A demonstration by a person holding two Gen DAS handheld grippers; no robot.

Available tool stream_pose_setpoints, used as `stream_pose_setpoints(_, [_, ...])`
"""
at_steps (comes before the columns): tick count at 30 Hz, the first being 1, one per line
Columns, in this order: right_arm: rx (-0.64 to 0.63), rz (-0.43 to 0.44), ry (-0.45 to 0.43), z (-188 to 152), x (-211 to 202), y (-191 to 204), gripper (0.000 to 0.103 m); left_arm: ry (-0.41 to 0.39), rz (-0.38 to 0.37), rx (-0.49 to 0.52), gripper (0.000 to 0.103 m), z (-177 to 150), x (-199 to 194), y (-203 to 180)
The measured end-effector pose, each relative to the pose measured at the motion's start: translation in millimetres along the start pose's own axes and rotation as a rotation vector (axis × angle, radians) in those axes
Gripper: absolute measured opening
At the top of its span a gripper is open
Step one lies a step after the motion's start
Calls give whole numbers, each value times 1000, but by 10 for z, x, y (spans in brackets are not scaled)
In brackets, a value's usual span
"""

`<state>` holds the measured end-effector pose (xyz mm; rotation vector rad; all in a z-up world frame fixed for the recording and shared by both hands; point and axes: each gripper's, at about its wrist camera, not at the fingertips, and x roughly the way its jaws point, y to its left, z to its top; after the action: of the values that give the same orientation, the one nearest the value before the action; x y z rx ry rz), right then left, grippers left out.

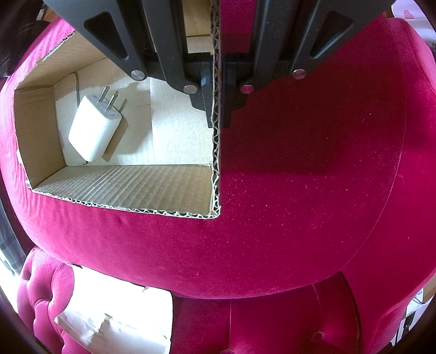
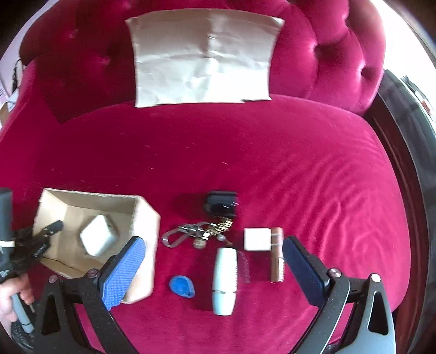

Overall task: Organize rigid objects
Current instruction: 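Move the right gripper to the brown tube and grasp it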

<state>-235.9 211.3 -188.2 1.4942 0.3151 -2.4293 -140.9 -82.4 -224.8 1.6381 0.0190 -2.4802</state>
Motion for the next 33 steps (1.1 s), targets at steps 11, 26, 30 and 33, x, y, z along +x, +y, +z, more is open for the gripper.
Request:
stream_pose_setpoints(11, [71, -75, 41, -178, 350, -554, 103, -6, 12, 12, 3, 6, -9, 14])
stream_pose_setpoints(26, [133, -101, 93, -310, 795, -926, 103, -18, 46, 10, 3, 6, -8, -13])
stream_pose_setpoints(30, [157, -107, 100, -321, 855, -1007, 102, -19, 47, 11, 3, 0, -10, -17])
stream_pose_setpoints(33, [158, -109, 103, -316, 882, -1021, 100, -19, 48, 12, 3, 4, -11, -13])
